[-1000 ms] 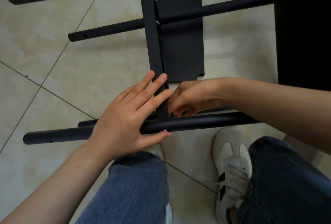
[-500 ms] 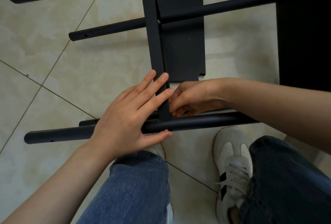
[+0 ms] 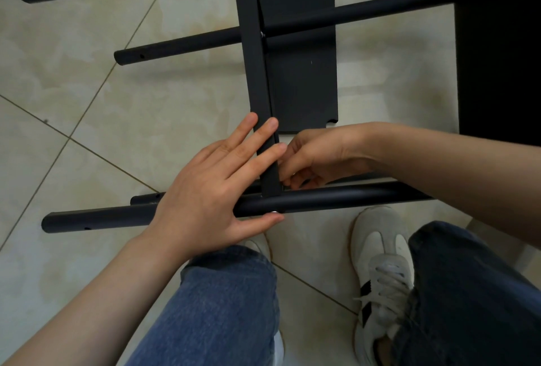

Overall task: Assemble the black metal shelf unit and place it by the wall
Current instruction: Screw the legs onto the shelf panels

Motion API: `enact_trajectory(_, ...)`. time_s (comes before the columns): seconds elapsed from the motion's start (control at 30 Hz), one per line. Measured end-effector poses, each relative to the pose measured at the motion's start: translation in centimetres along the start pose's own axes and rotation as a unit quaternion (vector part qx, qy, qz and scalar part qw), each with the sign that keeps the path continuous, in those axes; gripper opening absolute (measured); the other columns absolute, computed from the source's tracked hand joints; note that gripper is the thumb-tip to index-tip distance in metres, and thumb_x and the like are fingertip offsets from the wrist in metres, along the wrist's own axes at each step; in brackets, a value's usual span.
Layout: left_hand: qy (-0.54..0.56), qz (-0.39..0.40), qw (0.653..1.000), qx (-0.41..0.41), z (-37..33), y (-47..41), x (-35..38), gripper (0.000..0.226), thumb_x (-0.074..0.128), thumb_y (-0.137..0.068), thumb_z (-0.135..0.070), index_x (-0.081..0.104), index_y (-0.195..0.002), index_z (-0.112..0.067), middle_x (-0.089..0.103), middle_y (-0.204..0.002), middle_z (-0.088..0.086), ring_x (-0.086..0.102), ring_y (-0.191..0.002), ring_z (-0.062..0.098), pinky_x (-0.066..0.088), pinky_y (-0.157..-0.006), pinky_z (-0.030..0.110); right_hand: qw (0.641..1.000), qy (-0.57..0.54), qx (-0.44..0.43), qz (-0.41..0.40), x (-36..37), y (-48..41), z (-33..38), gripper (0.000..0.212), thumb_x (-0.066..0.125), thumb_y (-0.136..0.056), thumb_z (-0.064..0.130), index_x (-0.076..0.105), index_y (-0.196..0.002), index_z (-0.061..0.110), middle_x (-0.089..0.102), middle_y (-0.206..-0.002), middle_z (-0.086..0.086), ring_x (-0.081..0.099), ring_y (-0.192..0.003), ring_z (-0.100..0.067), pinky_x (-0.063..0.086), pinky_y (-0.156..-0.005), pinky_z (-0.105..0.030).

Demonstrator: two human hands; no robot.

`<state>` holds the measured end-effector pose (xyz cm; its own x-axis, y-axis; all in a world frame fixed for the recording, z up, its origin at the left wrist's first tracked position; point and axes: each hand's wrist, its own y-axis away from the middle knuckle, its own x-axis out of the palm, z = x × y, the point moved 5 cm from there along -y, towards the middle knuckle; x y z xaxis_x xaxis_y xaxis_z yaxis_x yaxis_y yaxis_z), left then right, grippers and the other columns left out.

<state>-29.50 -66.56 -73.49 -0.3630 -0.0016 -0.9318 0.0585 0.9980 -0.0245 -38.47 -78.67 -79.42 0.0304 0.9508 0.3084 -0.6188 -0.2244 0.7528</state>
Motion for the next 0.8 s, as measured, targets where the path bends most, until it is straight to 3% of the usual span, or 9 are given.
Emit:
enact_trajectory(0.13, 0.0, 0.001, 1.0, -0.001, -0.01, -0.04, 0.0, 0.08, 0.059, -0.09, -0.06, 0.041, -0.152, -0.013, 0.024, -0.165, 0.007, 0.017, -0.155, 0.024, 0.038, -0.113, 0.041, 1.0, 0.014, 0.007, 0.002, -0.36, 0.08, -0.2, 0.01, 0.068, -0.09, 0.014, 0.074, -0.095, 0.008, 0.068, -0.086, -0.004, 0.059, -0.085, -0.017, 0.047, -0.088, -0.032)
enact_trajectory(0.27, -0.003, 0.003, 1.0, -0.002, -0.03, 0.01, 0.01, 0.08, 0.059, -0.09, -0.061, 0.041, -0.152, -0.013, 0.024, -0.166, 0.007, 0.016, -0.155, 0.024, 0.038, -0.113, 0.04, 1.0, -0.007, -0.005, 0.006, 0.24, -0.36, -0.44, 0.009, 0.065, -0.092, 0.011, 0.073, -0.094, 0.007, 0.063, -0.094, -0.012, 0.057, -0.091, -0.025, 0.046, -0.095, -0.038)
enact_trajectory(0.37, -0.005, 0.002, 1.0, -0.001, -0.06, 0.01, 0.02, 0.08, 0.059, -0.09, -0.061, 0.041, -0.152, -0.013, 0.024, -0.166, 0.007, 0.017, -0.155, 0.024, 0.038, -0.113, 0.04, 1.0, -0.007, -0.004, 0.01, 0.05, -0.11, -0.28, 0.01, 0.064, -0.092, 0.011, 0.072, -0.096, 0.006, 0.063, -0.092, -0.011, 0.057, -0.088, -0.022, 0.045, -0.092, -0.036)
enact_trajectory(0.5, -0.005, 0.002, 1.0, 0.002, -0.05, 0.01, 0.02, 0.081, 0.06, -0.09, -0.06, 0.041, -0.152, -0.013, 0.024, -0.166, 0.008, 0.017, -0.155, 0.025, 0.039, -0.112, 0.041, 1.0, 0.025, 0.008, -0.004, -0.61, 0.15, -0.34, 0.026, 0.068, -0.091, 0.02, 0.072, -0.106, -0.001, 0.064, -0.096, -0.01, 0.058, -0.09, -0.021, 0.046, -0.089, -0.032)
enact_trajectory(0.67, -0.001, 0.001, 1.0, 0.003, -0.07, 0.02, 0.05, 0.081, 0.061, -0.09, -0.059, 0.041, -0.152, -0.012, 0.025, -0.165, 0.009, 0.017, -0.155, 0.026, 0.042, -0.11, 0.042, 1.0, 0.008, -0.003, 0.008, 0.31, -0.28, -0.44, 0.012, 0.067, -0.091, 0.016, 0.074, -0.083, 0.012, 0.065, -0.087, -0.008, 0.059, -0.087, -0.022, 0.048, -0.09, -0.036)
enact_trajectory(0.8, 0.0, -0.002, 1.0, 0.005, -0.08, -0.01, 0.05, 0.08, 0.061, -0.09, -0.059, 0.042, -0.152, -0.011, 0.025, -0.165, 0.009, 0.018, -0.155, 0.026, 0.043, -0.108, 0.043, 1.0, 0.016, -0.002, 0.003, -0.14, 0.03, 0.02, 0.01, 0.065, -0.092, 0.012, 0.073, -0.094, 0.006, 0.064, -0.09, -0.01, 0.057, -0.09, -0.023, 0.046, -0.09, -0.035)
